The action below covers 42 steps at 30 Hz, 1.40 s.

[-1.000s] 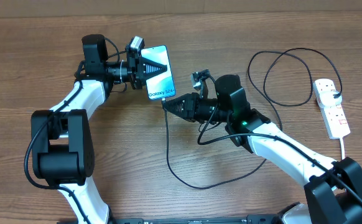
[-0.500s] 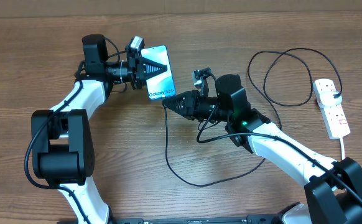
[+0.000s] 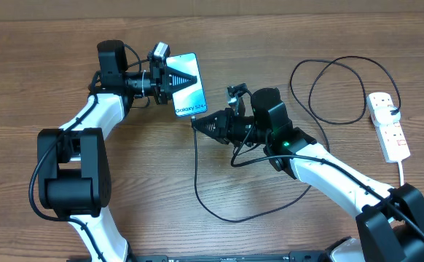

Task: Plug charger to phone and switch on socket

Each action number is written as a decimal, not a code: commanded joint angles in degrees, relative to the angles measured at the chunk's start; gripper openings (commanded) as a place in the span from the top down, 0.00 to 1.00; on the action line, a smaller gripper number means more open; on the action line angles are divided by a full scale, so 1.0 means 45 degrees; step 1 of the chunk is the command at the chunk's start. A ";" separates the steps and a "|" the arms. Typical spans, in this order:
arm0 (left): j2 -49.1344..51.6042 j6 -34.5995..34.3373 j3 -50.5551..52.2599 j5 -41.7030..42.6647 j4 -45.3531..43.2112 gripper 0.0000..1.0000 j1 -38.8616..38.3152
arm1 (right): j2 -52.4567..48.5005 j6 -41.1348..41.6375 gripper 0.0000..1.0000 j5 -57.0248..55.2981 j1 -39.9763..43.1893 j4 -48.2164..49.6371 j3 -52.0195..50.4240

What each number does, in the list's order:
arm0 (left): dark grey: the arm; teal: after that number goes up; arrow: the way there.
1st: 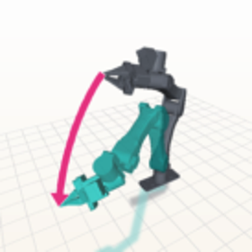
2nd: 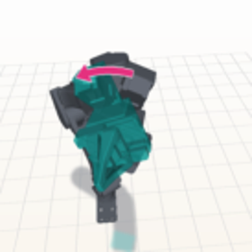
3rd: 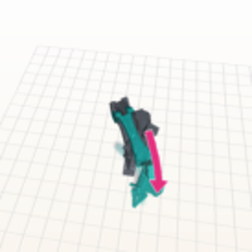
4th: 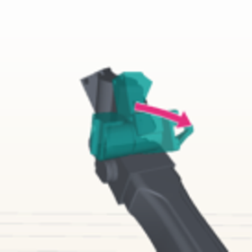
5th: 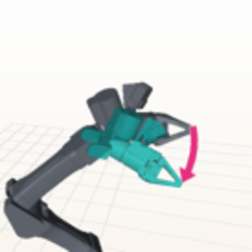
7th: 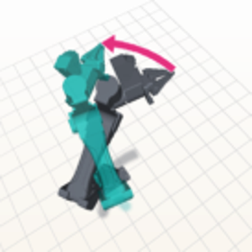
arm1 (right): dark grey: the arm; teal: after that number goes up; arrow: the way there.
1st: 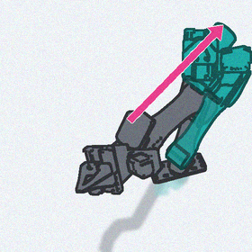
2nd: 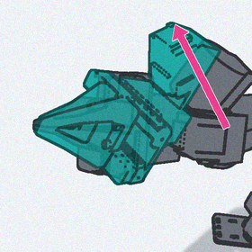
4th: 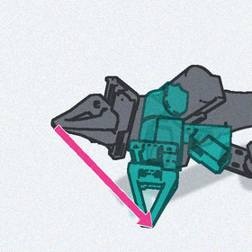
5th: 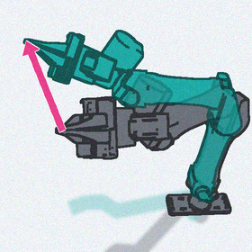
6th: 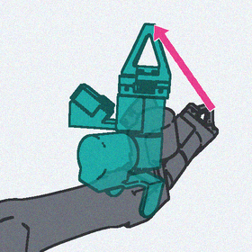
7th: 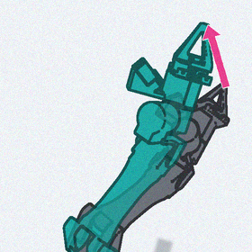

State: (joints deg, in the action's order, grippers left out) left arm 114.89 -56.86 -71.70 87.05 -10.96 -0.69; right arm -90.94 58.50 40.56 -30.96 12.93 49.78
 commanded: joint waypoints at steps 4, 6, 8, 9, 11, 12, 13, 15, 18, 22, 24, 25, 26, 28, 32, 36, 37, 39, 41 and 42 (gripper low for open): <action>-0.0058 0.0253 -0.0097 0.0272 -0.0049 0.96 -0.0049 | 0.0019 -0.0039 0.96 0.0699 -0.0019 0.0427 0.0010; -0.0058 0.0219 -0.0097 0.0699 -0.0034 0.96 -0.0044 | 0.0024 -0.0593 0.96 0.1263 -0.0019 0.0374 0.0010; -0.0126 0.0243 -0.0087 0.0782 0.0389 0.96 -0.0044 | 0.0049 -0.0869 0.96 0.1967 -0.0019 0.0355 0.0010; -0.0180 0.0563 -0.0087 0.0777 0.0855 0.96 -0.0044 | 0.0092 -0.0865 0.96 0.2259 -0.0019 0.0355 0.0010; -0.0457 0.1365 -0.0087 0.0763 0.2045 0.96 -0.0039 | 0.0296 -0.0908 0.96 0.2905 -0.0019 0.0335 0.0010; -0.0690 0.1865 -0.0087 0.0690 0.2769 0.96 0.0000 | 0.0476 -0.1025 0.96 0.3293 -0.0019 0.0330 0.0010; -0.0933 0.2351 -0.0087 0.0607 0.3390 0.96 0.0058 | 0.0680 -0.1069 0.96 0.3526 -0.0019 0.0189 0.0010; -0.1588 0.3269 -0.0087 0.0529 0.4585 0.96 0.0204 | 0.1273 -0.1311 0.96 0.3575 -0.0015 -0.0559 0.0010; -0.2807 0.4177 -0.0087 0.0287 0.5469 0.96 0.0525 | 0.2302 -0.1855 0.96 0.3444 0.0223 -0.2118 0.0010; -0.4269 0.3905 -0.0087 -0.0636 0.6154 0.96 0.0704 | 0.3196 -0.2535 0.96 0.3813 0.0865 -0.3706 0.0010; -0.4804 0.3687 -0.0087 -0.1112 0.6188 0.96 0.0529 | 0.3288 -0.2696 0.96 0.4269 0.1122 -0.3968 0.0010; -0.4949 0.3687 -0.0087 -0.1117 0.6188 0.96 0.0447 | 0.3288 -0.2691 0.96 0.4444 0.1171 -0.3954 0.0010; -0.5095 0.3687 -0.0087 -0.0962 0.6198 0.96 0.0379 | 0.3279 -0.2691 0.96 0.4483 0.1185 -0.3954 0.0010; -0.5212 0.3623 -0.0087 -0.0321 0.6237 0.96 0.0301 | 0.3279 -0.2691 0.96 0.4439 0.1180 -0.3876 0.0010; -0.5226 0.3230 -0.0087 -0.1263 0.7519 0.96 -0.0170 | 0.3279 -0.2696 0.96 0.4629 0.1010 -0.3230 0.0010; -0.5221 0.3356 -0.0087 -0.2191 0.8097 0.96 -0.0758 | 0.3279 -0.2788 0.96 0.5066 0.0845 -0.2773 0.0010; -0.5221 0.3337 -0.0087 -0.2132 0.7694 0.96 -0.0874 | 0.3279 -0.2788 0.96 0.5066 0.0845 -0.2807 0.0010; -0.5221 0.3075 -0.0087 -0.2016 0.6800 0.96 -0.0967 | 0.3279 -0.2788 0.96 0.5149 0.0845 -0.2841 0.0010; -0.5221 0.2866 -0.0087 -0.2011 0.6237 0.96 -0.0986 | 0.3279 -0.2788 0.96 0.5406 0.0845 -0.2832 0.0010; -0.5221 0.2837 -0.0087 -0.2016 0.6067 0.96 -0.0986 | 0.3279 -0.2798 0.96 0.5576 0.0845 -0.2837 0.0010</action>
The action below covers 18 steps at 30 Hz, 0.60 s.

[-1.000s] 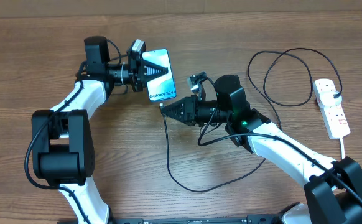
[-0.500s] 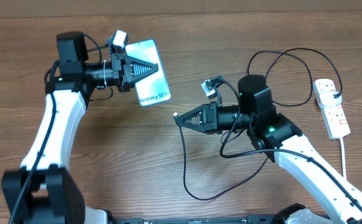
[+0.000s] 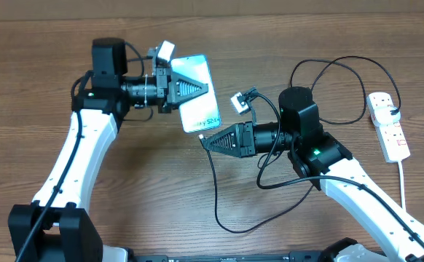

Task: Plug charger to phone and switch on socket

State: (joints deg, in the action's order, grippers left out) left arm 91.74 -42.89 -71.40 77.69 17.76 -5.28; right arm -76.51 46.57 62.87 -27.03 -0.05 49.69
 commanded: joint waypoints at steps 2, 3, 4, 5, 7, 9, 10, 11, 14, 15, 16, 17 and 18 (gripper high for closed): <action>-0.0078 -0.0330 -0.0155 0.0063 -0.0374 0.96 0.0034 | 0.0073 -0.0311 0.96 0.0967 -0.0029 0.0049 0.0029; -0.0078 -0.0330 -0.0155 0.0063 -0.0374 0.96 0.0034 | 0.0073 -0.0432 0.96 0.1039 -0.0029 0.0053 0.0029; -0.0078 -0.0325 -0.0155 0.0063 -0.0369 0.96 0.0034 | 0.0073 -0.0481 0.96 0.1059 -0.0029 0.0053 0.0029; -0.0078 -0.0330 -0.0155 0.0068 -0.0369 0.96 0.0034 | 0.0073 -0.0486 0.96 0.1054 -0.0019 0.0058 0.0029; -0.0078 -0.0515 -0.0155 0.0068 -0.0369 0.96 0.0034 | 0.0073 -0.0763 0.96 0.1054 0.0034 0.0102 0.0029; -0.0078 -0.0680 -0.0155 0.0068 -0.0359 0.96 0.0034 | 0.0073 -0.0797 0.96 0.1039 0.0034 0.0199 0.0029; -0.0078 -0.0826 -0.0155 0.0078 -0.0350 0.96 0.0034 | 0.0073 -0.0792 0.96 0.0884 0.0044 0.0185 0.0029; -0.0078 -0.0928 -0.0155 0.0131 -0.0350 0.96 0.0034 | 0.0073 -0.0787 0.96 0.0753 0.0049 0.0189 0.0029; -0.0078 -0.1302 -0.0155 0.0209 -0.0355 0.96 0.0034 | 0.0073 -0.0709 0.96 0.0155 0.0078 0.0141 0.0029; -0.0078 -0.1297 -0.0155 0.0209 -0.0355 0.96 0.0034 | 0.0073 -0.0690 0.96 0.0005 0.0136 0.0146 0.0029; -0.0078 -0.1302 -0.0155 0.0209 -0.0355 0.96 0.0034 | 0.0073 -0.0651 0.96 -0.0141 0.0233 0.0151 0.0029; -0.0078 -0.1297 -0.0155 0.0214 -0.0355 0.96 0.0034 | 0.0073 -0.0646 0.96 -0.0209 0.0330 0.0141 0.0029; -0.0078 -0.1297 -0.0155 0.0214 -0.0355 0.96 0.0034 | 0.0073 -0.0646 0.96 -0.0199 0.0447 0.0155 0.0029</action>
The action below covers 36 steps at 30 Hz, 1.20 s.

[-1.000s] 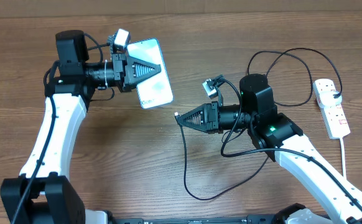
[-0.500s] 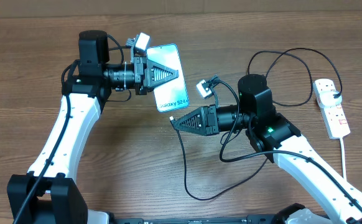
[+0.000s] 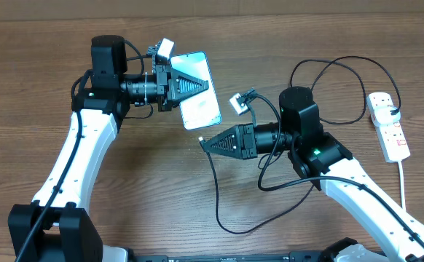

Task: Plug charger to phone and switch on socket

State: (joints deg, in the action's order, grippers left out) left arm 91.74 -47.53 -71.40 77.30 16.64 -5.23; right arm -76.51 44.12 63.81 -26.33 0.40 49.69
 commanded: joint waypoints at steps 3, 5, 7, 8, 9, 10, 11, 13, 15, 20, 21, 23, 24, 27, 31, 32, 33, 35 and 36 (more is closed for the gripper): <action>-0.0078 -0.0257 -0.0155 0.0267 -0.0107 0.96 0.0024 | 0.0073 0.0044 0.96 -0.0155 0.0631 0.0170 0.0029; -0.0078 -0.0257 -0.0155 0.0219 -0.0117 0.96 0.0024 | 0.0073 0.0097 0.96 0.0141 0.0787 0.0282 0.0029; -0.0078 -0.0257 -0.0155 0.0126 -0.0121 0.96 0.0024 | 0.0073 0.0136 0.96 0.0437 0.0806 0.0393 0.0029; -0.0078 -0.0253 -0.0155 0.0087 -0.0121 0.96 0.0024 | 0.0073 0.0146 0.96 0.0554 0.0792 0.0389 0.0029; -0.0078 -0.0253 -0.0155 0.0044 -0.0121 0.96 0.0024 | 0.0073 0.0146 0.96 0.0646 0.0792 0.0384 0.0029; -0.0078 -0.0257 -0.0155 0.0019 -0.0121 0.96 0.0024 | 0.0073 0.0146 0.96 0.0743 0.0782 0.0384 0.0029; -0.0078 -0.0257 -0.0155 0.0010 -0.0121 0.96 0.0019 | 0.0073 0.0170 0.96 0.0792 0.0782 0.0374 0.0029; -0.0078 -0.0253 -0.0155 0.0015 -0.0121 0.96 -0.0005 | 0.0073 0.0180 0.96 0.0811 0.0782 0.0384 0.0029; -0.0078 -0.0233 -0.0155 0.0000 -0.0121 0.96 -0.0015 | 0.0073 0.0180 0.96 0.0845 0.0782 0.0389 0.0029; -0.0078 -0.0199 -0.0155 -0.0053 -0.0117 0.96 -0.0010 | 0.0073 0.0185 0.96 0.1103 0.0782 0.0471 0.0029; -0.0078 -0.0199 -0.0155 -0.0058 -0.0117 0.96 -0.0015 | 0.0073 0.0185 0.96 0.1093 0.0782 0.0476 0.0029; -0.0078 -0.0199 -0.0155 -0.0063 -0.0117 0.96 -0.0015 | 0.0073 0.0185 0.96 0.1083 0.0782 0.0539 0.0029; -0.0078 -0.0204 -0.0155 -0.0063 -0.0117 0.96 -0.0015 | 0.0073 0.0189 0.96 0.1078 0.0782 0.0573 0.0029; -0.0078 -0.0219 -0.0155 -0.0039 -0.0107 0.96 -0.0015 | 0.0073 0.0466 0.96 0.0826 0.0782 0.0573 0.0029; -0.0078 -0.0607 -0.0155 -0.0121 -0.0112 0.96 -0.0117 | 0.0073 0.0627 0.96 0.0641 0.0787 0.0665 0.0029; -0.0078 -0.0607 -0.0155 -0.0185 -0.0112 0.96 -0.0131 | 0.0073 0.0675 0.96 0.0631 0.0782 0.0665 0.0029; -0.0078 -0.0602 -0.0155 -0.0185 -0.0112 0.96 -0.0131 | 0.0073 0.0695 0.96 0.0607 0.0782 0.0665 0.0029; -0.0078 -0.0646 -0.0155 -0.0185 -0.0112 0.96 -0.0170 | 0.0073 0.0831 0.96 0.0510 0.0782 0.0665 0.0029; -0.0078 -0.0646 -0.0155 -0.0180 -0.0112 0.96 -0.0185 | 0.0073 0.0865 0.96 0.0495 0.0782 0.0670 0.0029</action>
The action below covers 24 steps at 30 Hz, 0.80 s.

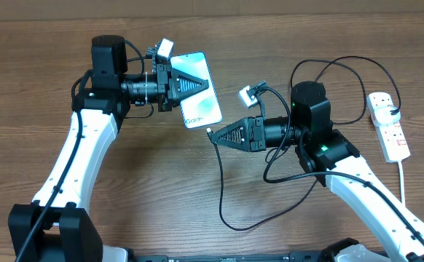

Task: Plug charger to phone and switch on socket

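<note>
The phone (203,105) hangs above the table, screen up and tilted, with my left gripper (197,83) shut on its upper half. My right gripper (213,136) is shut on the charger plug, whose small tip points left just below and right of the phone's lower end. A narrow gap shows between the plug tip and the phone. The black charger cable (223,189) drops from the plug, loops over the table and runs back toward the white socket strip (388,125) at the far right. The strip's switches are too small to read.
More loops of black cable (328,80) lie between the right arm and the socket strip. The strip's white lead (403,175) runs toward the front right. Both arms reach over the middle of the wooden table (37,44).
My right gripper with the plug has moved right and slightly up, and its tip now sits closer under the phone's lower end. The phone and left arm have barely shifted.
At first the phone was held low with the plug tip at its bottom edge. Then both arms stood elsewhere, the phone further right and the plug below its lower end with a gap. The gap stayed, and now the plug is nearer the phone's lower end.
</note>
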Each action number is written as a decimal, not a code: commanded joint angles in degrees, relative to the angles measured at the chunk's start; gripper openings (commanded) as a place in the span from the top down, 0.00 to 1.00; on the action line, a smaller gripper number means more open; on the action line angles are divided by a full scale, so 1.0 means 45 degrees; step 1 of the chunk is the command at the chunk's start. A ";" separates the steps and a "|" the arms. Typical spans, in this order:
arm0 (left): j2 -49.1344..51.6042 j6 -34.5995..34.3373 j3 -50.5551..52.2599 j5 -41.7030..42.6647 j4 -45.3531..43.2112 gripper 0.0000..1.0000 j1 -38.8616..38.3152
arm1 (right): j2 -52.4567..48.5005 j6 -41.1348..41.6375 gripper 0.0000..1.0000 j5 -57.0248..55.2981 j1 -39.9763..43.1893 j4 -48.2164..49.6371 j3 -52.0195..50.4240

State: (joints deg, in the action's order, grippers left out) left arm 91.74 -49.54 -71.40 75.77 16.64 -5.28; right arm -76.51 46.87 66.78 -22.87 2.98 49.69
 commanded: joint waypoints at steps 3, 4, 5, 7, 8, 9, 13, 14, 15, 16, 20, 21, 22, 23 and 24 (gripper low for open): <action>-0.0078 -0.0296 -0.0155 0.0155 -0.0112 0.96 -0.0180 | 0.0073 0.0296 0.96 -0.0170 0.0015 0.0146 0.0029; -0.0078 -0.0301 -0.0155 0.0146 -0.0112 0.96 -0.0175 | 0.0073 0.0296 0.96 -0.0175 0.0015 0.0146 0.0029; -0.0078 -0.0364 -0.0155 0.0112 -0.0112 0.96 -0.0175 | 0.0073 0.0301 0.96 -0.0175 0.0019 0.0146 0.0029; -0.0078 -0.0432 -0.0155 0.0024 -0.0112 0.96 -0.0180 | 0.0073 0.0355 0.96 -0.0253 0.0015 0.0141 0.0029; -0.0078 -0.0427 -0.0155 -0.0039 -0.0112 0.96 -0.0185 | 0.0073 0.0403 0.96 -0.0262 0.0015 0.0151 0.0029; -0.0078 -0.0423 -0.0155 -0.0092 -0.0112 0.96 -0.0199 | 0.0073 0.0457 0.96 -0.0262 0.0015 0.0194 0.0029; -0.0078 -0.0427 -0.0155 -0.0170 -0.0112 0.96 -0.0272 | 0.0073 0.0588 0.96 -0.0262 0.0019 0.0296 0.0029; -0.0078 -0.0427 -0.0155 -0.0180 -0.0112 0.96 -0.0287 | 0.0073 0.0588 0.96 -0.0257 0.0015 0.0311 0.0029; -0.0078 -0.0423 -0.0155 -0.0204 -0.0112 0.96 -0.0330 | 0.0073 0.0593 0.96 -0.0257 0.0015 0.0325 0.0029; -0.0078 -0.0423 -0.0155 -0.0262 -0.0112 0.96 -0.0364 | 0.0073 0.0602 0.96 -0.0262 0.0019 0.0330 0.0029; -0.0078 -0.0423 -0.0155 -0.0515 -0.0146 0.96 -0.0495 | 0.0073 0.0636 0.96 -0.0262 0.0015 0.0325 0.0029; -0.0078 -0.0423 -0.0155 -0.0539 -0.0160 0.96 -0.0525 | 0.0073 0.0636 0.96 -0.0257 0.0015 0.0330 0.0029; -0.0078 -0.0423 -0.0155 -0.0544 -0.0189 0.96 -0.0539 | 0.0073 0.0641 0.96 -0.0262 0.0015 0.0330 0.0029; -0.0078 -0.0423 -0.0155 -0.0544 -0.0199 0.96 -0.0539 | 0.0073 0.0646 0.96 -0.0262 0.0019 0.0325 0.0029; -0.0078 -0.0423 -0.0155 -0.0539 -0.0209 0.96 -0.0539 | 0.0073 0.0680 0.96 -0.0262 0.0019 0.0325 0.0029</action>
State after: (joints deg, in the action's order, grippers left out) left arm 91.74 -50.92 -71.40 72.77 16.25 -7.16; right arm -76.51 49.52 65.76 -22.87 3.92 49.69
